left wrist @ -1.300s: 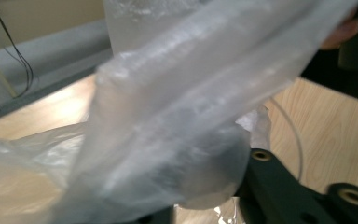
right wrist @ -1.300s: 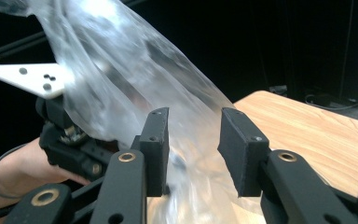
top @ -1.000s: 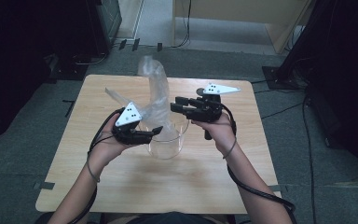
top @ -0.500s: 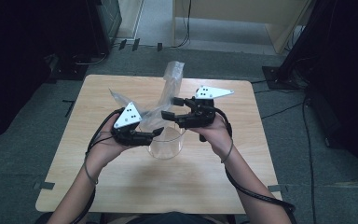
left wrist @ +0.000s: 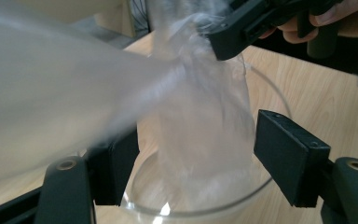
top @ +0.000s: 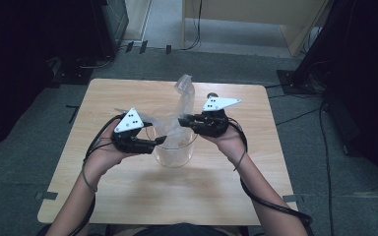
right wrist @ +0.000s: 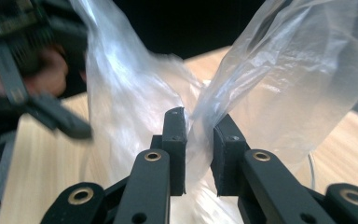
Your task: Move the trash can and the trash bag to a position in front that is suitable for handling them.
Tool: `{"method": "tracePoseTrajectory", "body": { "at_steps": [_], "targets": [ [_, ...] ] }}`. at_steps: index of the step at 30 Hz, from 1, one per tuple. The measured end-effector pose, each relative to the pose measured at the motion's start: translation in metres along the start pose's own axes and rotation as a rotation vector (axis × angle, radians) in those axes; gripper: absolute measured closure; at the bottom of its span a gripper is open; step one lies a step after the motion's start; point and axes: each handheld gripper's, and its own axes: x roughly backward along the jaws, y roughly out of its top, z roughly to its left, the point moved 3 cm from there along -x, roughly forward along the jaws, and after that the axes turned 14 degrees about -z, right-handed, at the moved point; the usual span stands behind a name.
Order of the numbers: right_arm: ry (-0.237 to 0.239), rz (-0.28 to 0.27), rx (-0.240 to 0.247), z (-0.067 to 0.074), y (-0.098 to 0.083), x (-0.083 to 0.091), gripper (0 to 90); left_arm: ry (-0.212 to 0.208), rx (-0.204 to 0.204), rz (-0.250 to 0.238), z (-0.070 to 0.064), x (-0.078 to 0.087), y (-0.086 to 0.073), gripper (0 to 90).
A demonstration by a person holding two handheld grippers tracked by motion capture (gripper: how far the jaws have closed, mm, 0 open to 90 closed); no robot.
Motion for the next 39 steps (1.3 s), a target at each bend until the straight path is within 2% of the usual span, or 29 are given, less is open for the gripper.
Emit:
{"method": "tracePoseTrajectory", "body": {
  "at_steps": [4, 7, 8, 12, 14, 15, 16, 22, 29, 31, 35, 39],
  "targets": [
    [-0.035, 0.054, 0.01, -0.01, -0.011, 0.002, 82.4, 0.002, 0.026, 0.018, 0.01, 0.009, -0.005, 29.9],
    [-0.06, 0.054, 0.007, -0.016, -0.012, 0.005, 83.0, 0.025, 0.041, 0.009, 0.018, 0.014, -0.007, 30.0],
    [-0.063, 0.044, 0.006, -0.017, -0.011, 0.007, 81.3, 0.039, 0.048, 0.001, 0.021, 0.015, -0.008, 30.2],
    [-0.046, -0.033, -0.024, -0.02, 0.002, 0.017, 61.3, 0.093, 0.061, -0.036, 0.03, 0.016, -0.01, 32.2],
    [-0.026, -0.04, -0.01, -0.019, 0.007, 0.021, 53.2, 0.097, 0.07, -0.055, 0.033, 0.015, -0.012, 35.8],
    [-0.03, -0.036, 0.001, -0.017, 0.008, 0.023, 51.4, 0.098, 0.078, -0.059, 0.035, 0.015, -0.013, 40.7],
    [-0.032, -0.031, 0.009, -0.017, 0.009, 0.024, 48.4, 0.105, 0.082, -0.063, 0.037, 0.015, -0.014, 41.8],
    [-0.038, -0.006, -0.004, -0.016, 0.009, 0.027, 47.5, 0.155, 0.098, -0.074, 0.051, 0.018, -0.02, 48.2],
    [-0.041, -0.021, -0.033, -0.012, 0.006, 0.016, 44.7, 0.199, 0.168, -0.107, 0.063, 0.018, -0.026, 54.7],
    [-0.05, -0.027, -0.038, -0.01, 0.004, 0.011, 42.8, 0.185, 0.168, -0.108, 0.061, 0.017, -0.025, 56.2],
    [-0.047, -0.039, -0.05, -0.005, 0.001, 0.001, 40.6, 0.128, 0.154, -0.141, 0.05, 0.014, -0.016, 56.6],
    [-0.061, -0.063, -0.077, -0.008, -0.003, -0.006, 37.1, 0.083, 0.147, -0.148, 0.041, 0.01, -0.01, 57.4]
  ]
}}
